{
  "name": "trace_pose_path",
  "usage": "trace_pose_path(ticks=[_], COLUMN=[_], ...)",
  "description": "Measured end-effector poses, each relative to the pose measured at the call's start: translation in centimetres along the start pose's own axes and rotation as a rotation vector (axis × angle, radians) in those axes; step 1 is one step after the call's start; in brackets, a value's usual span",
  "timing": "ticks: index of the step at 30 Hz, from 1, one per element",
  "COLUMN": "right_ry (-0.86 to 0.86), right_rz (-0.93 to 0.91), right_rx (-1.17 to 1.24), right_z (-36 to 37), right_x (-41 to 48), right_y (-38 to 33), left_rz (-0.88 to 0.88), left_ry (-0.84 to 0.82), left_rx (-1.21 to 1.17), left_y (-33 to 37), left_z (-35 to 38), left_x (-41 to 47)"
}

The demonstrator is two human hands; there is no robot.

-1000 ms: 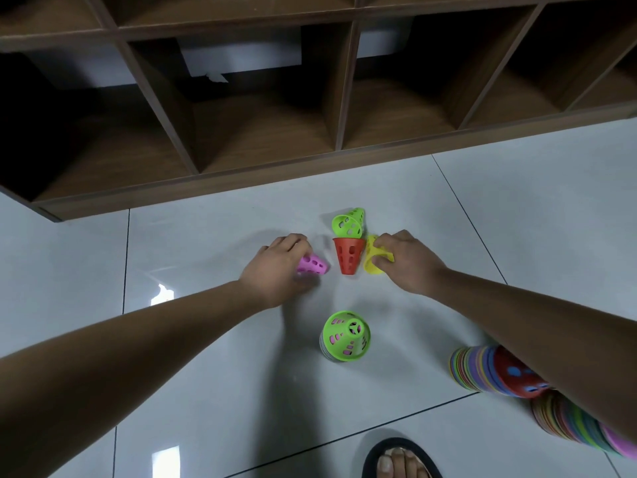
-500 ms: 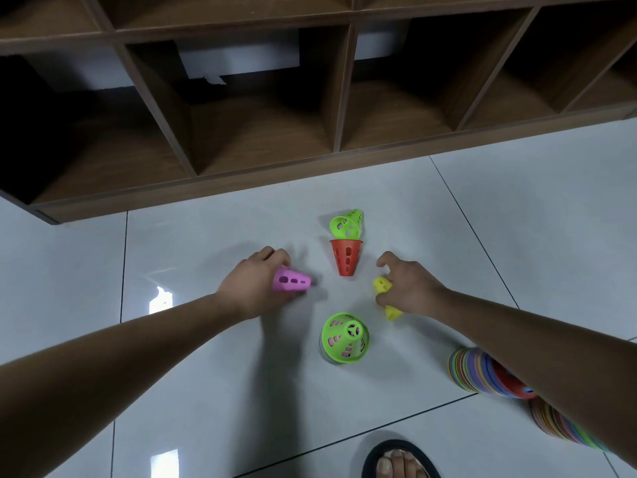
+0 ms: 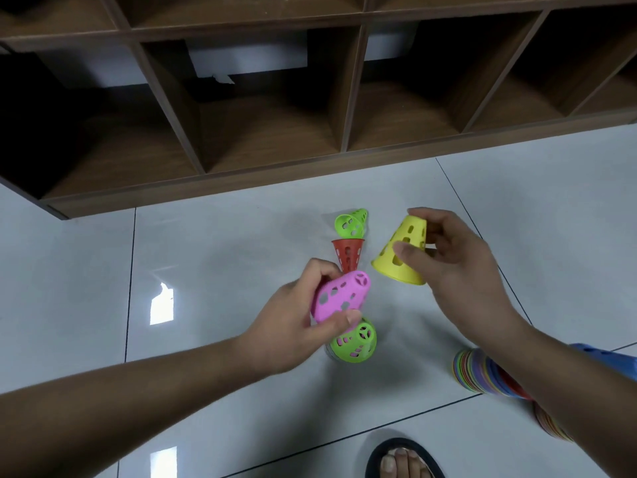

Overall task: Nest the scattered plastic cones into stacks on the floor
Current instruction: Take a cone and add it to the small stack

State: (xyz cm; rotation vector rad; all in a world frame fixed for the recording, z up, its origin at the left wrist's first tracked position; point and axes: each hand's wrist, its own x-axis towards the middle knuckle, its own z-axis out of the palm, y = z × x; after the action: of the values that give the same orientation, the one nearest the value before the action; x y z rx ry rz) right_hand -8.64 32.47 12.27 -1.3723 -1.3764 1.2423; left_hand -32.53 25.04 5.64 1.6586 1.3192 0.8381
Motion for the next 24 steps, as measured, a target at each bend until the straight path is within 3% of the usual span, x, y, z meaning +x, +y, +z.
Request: trace_pose_path(ticks=[7, 13, 20, 24], right_ry=[-0.027, -0.052, -0.197, -0.273], right_rz=[-0.131, -0.178, -0.319, -0.386], right_rx=[0.058, 0.054, -0.224, -0.437], right_z=[0.3, 1.1, 2.2, 2.1], right_x=[-1.6, -2.5, -4.3, -5.1], right_y=[-1.9, -1.8, -0.2, 1.1], left_rz=[0.061, 0.021, -0.031, -0.038], left_ry=[0.06, -0.063, -0.231, -0.235], left_rx=[-0.086, 0.012, 0.163, 0.178], left_y=[0.9, -0.3, -2.9, -3.9], left_z=[1.6, 2.7, 3.5, 2.9], left_x=[-1.0, -0.7, -1.3, -1.7])
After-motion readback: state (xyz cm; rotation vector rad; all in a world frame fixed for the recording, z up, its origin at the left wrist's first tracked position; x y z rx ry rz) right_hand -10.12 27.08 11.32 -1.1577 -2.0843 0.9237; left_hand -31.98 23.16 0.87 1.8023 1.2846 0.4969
